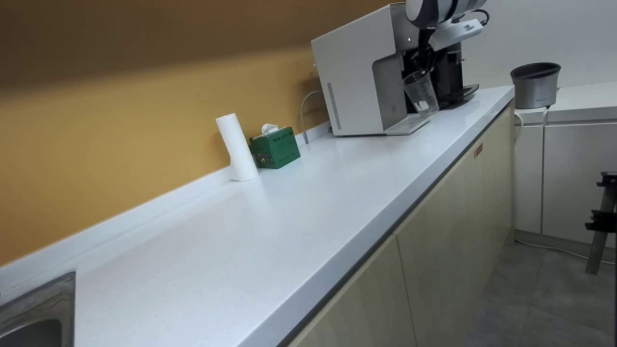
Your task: Remove the cup from the dispenser
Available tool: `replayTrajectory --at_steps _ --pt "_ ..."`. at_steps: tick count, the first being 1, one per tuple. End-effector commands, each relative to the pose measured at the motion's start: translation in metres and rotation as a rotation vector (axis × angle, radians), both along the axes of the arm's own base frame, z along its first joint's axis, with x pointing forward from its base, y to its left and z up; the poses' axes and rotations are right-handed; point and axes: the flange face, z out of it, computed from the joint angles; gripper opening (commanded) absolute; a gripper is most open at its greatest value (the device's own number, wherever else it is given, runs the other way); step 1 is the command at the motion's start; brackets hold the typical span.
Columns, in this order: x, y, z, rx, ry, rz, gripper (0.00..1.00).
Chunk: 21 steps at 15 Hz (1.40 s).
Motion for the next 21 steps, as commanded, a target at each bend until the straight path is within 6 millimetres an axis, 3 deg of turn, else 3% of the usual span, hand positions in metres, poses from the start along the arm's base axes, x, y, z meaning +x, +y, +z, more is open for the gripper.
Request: replayTrajectory --at_steps 1,5,9,14,21 --pt "-0.039 0.008 0.007 0.077 0.083 0.006 0.01" --pt "-0.077 0.017 -0.005 0.173 0.202 0.109 0.01" --pt "-0.101 0.023 -0.012 0.246 0.222 0.246 0.01" --pt "-0.108 0.026 -0.011 0.342 0.08 0.414 0.01" --pt "-0.108 0.017 -0.031 0.416 0.044 0.493 0.01"
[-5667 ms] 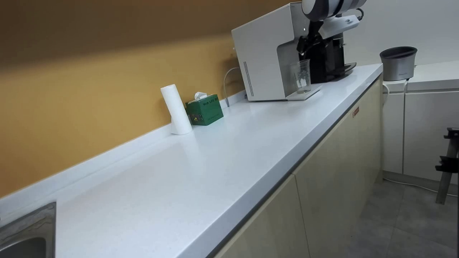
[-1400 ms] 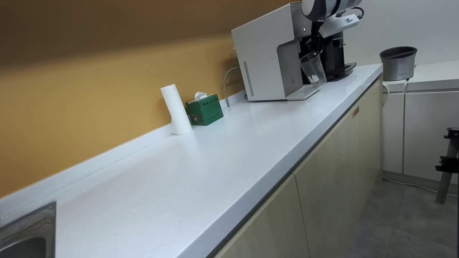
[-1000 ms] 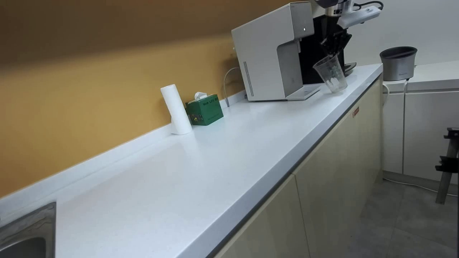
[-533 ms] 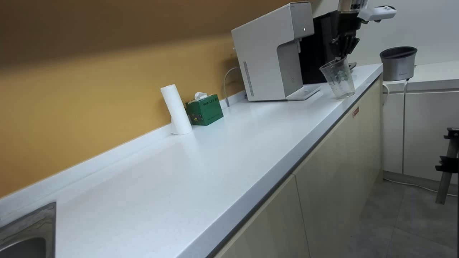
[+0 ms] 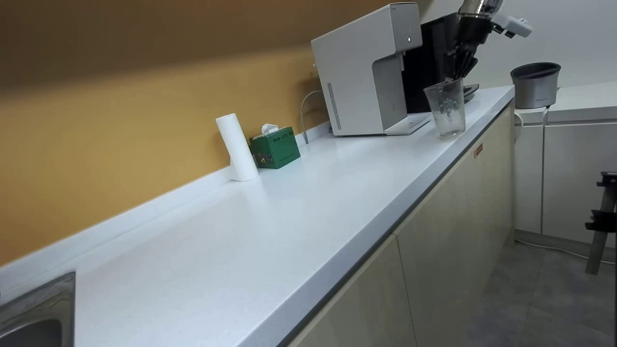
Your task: Remove the cup from the dispenser
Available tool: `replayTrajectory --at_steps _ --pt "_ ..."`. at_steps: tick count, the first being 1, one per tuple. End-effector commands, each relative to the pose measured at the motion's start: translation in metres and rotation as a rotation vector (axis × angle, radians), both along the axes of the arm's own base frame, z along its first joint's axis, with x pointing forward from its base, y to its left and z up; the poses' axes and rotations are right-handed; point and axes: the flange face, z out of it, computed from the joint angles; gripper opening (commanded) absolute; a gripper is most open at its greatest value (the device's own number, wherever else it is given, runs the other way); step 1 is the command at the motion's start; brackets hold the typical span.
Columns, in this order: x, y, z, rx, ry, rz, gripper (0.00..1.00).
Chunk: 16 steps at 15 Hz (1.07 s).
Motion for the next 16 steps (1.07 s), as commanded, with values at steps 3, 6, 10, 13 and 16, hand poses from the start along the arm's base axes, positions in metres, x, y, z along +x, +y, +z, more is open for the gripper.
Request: replayTrajectory --at_steps 3,6,10,13,16 --pt "0.004 -0.007 -0.005 0.031 -0.049 0.026 0.01" --pt "0.007 -0.007 -0.006 0.035 -0.085 0.022 0.01" --pt "0.011 -0.006 -0.006 0.012 -0.093 0.033 0.29" --pt "0.013 -0.004 -0.005 -0.011 -0.084 0.044 0.43" --pt "0.014 -0.001 0.001 -0.041 -0.092 0.051 0.63"
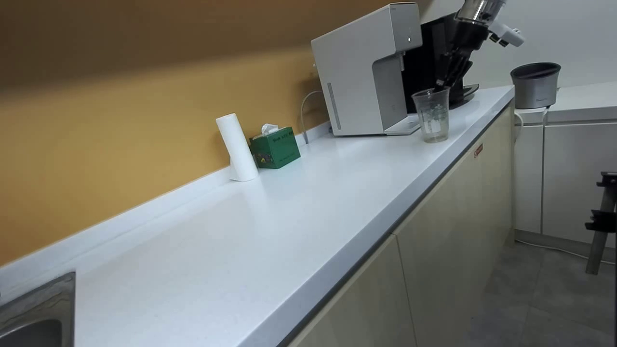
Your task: Remove the cup from the dispenser
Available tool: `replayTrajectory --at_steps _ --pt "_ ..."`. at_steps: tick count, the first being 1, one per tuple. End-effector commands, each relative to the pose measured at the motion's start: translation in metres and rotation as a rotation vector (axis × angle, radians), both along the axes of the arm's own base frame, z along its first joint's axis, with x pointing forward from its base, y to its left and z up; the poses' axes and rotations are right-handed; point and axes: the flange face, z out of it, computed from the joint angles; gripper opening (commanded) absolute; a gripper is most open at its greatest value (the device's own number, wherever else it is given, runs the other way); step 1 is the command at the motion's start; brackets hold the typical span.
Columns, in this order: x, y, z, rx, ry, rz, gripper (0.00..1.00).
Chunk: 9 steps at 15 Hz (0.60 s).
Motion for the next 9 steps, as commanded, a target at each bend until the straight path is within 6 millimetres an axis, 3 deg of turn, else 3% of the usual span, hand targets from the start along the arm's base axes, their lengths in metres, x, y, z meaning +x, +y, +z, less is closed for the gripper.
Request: replayTrajectory --at_steps 1,5,9 --pt "0.005 0.001 0.013 -0.053 -0.01 0.015 0.69" --pt "0.005 0.007 0.031 -0.146 -0.008 0.035 0.97" --pt "0.003 0.017 0.061 -0.276 0.004 0.072 1.0"
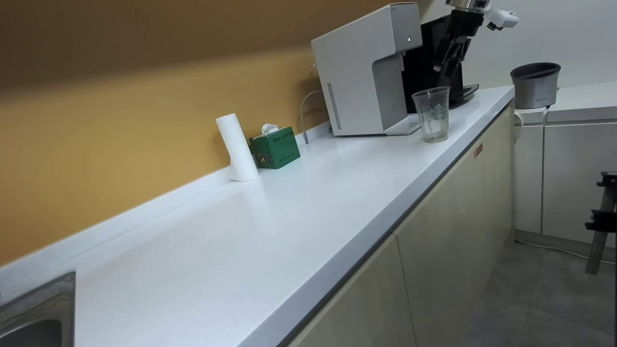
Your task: Remove the cup from the dispenser
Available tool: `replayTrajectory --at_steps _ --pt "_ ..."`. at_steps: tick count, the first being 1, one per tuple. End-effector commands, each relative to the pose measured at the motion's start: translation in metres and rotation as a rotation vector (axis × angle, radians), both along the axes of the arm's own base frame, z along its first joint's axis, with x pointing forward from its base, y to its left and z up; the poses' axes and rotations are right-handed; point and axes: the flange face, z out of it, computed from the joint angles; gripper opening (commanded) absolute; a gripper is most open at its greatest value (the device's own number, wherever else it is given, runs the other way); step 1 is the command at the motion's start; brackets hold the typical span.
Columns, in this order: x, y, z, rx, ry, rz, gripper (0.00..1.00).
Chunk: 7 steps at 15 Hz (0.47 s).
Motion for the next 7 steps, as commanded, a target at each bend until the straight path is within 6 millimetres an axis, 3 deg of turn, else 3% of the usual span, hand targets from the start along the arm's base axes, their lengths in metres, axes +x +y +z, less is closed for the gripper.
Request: replayTrajectory --at_steps 1,7 --pt "-0.006 0.015 0.033 -0.106 -0.002 -0.003 1.0" --pt "-0.005 0.029 0.061 -0.216 0.026 0.013 1.0"
